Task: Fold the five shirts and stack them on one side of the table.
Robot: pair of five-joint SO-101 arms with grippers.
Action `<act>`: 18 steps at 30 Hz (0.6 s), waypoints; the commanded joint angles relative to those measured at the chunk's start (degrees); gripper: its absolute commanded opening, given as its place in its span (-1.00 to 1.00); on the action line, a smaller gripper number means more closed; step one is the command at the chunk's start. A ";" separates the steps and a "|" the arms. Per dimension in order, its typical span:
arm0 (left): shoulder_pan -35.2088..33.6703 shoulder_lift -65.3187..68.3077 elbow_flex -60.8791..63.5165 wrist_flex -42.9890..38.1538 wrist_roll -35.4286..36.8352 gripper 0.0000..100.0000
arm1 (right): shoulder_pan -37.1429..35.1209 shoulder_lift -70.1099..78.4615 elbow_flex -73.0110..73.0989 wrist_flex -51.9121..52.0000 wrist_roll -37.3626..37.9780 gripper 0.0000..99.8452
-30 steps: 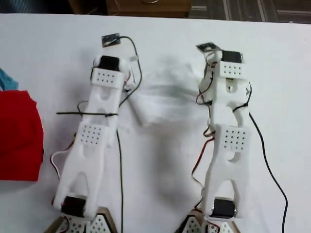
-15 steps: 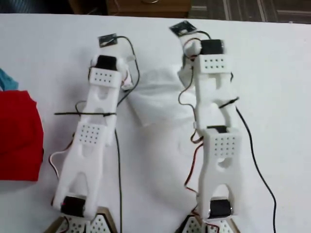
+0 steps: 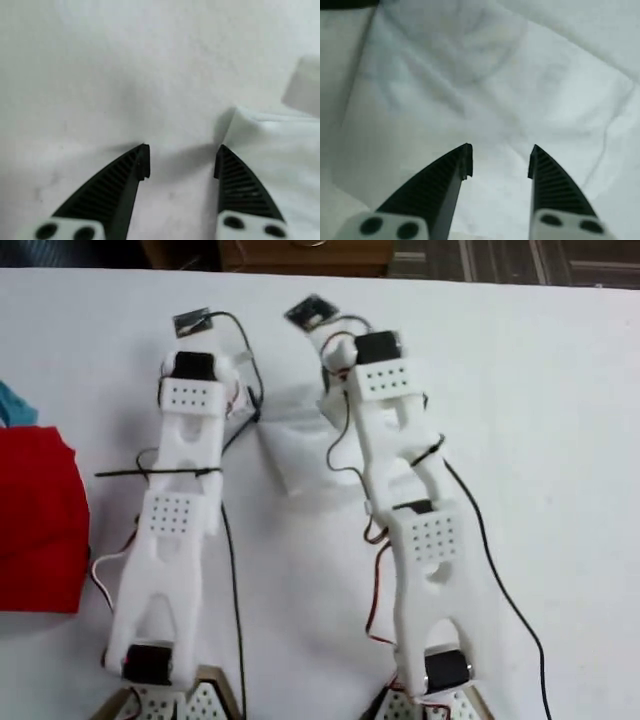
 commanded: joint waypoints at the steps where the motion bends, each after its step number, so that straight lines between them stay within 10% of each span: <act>1: -2.37 -4.13 -1.10 -0.79 0.18 -0.54 | -1.54 1.45 -1.05 -1.01 0.53 -0.59; 18: -8.09 -5.27 -1.10 -3.96 0.26 -0.54 | -1.10 12.88 -3.52 -3.30 1.41 -0.47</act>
